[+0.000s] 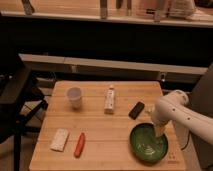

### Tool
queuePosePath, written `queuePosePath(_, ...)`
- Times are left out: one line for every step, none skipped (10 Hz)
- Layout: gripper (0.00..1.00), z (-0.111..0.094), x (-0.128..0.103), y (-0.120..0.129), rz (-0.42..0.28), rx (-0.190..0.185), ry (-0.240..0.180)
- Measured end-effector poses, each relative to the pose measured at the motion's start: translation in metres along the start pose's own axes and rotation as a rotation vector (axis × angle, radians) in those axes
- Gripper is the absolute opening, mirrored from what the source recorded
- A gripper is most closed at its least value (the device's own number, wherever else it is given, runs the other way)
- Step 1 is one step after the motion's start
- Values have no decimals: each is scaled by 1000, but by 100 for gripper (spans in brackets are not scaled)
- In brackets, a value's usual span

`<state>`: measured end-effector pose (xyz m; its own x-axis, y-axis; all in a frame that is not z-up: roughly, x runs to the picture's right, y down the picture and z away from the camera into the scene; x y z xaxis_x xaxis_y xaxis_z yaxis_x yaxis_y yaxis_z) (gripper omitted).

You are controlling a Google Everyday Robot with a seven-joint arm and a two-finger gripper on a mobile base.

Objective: Drag the ceramic bowl in a circle

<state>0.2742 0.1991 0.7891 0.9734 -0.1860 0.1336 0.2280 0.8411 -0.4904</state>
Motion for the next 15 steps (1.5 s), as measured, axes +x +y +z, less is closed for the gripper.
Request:
queuePosePath(80, 2, -1, -1, -4, -1, -2)
queuePosePath(80, 4, -1, -1, -8, -2, -4)
queuePosePath(80, 6, 0, -1, -12, -3, -3)
queuePosePath(80, 7, 1, -1, -14, -4, -3)
queuePosePath(80, 9, 1, 0, -16, -7, -5)
queuePosePath(80, 10, 1, 1, -18, -8, -6)
queuePosePath(80, 12, 2, 0, -23, -9, -6)
queuePosePath(80, 14, 1, -1, -27, -9, -8)
queuePosePath(80, 15, 1, 0, -29, -10, -9)
queuePosePath(80, 17, 3, 1, -31, -12, -9)
queuePosePath(80, 18, 3, 1, -34, -13, -10)
queuePosePath(80, 19, 3, 1, -37, -15, -12)
queuePosePath(80, 20, 2, -1, -43, -15, -14)
queuePosePath(80, 21, 2, -1, -45, -15, -16)
queuePosePath(80, 22, 3, -1, -47, -16, -17)
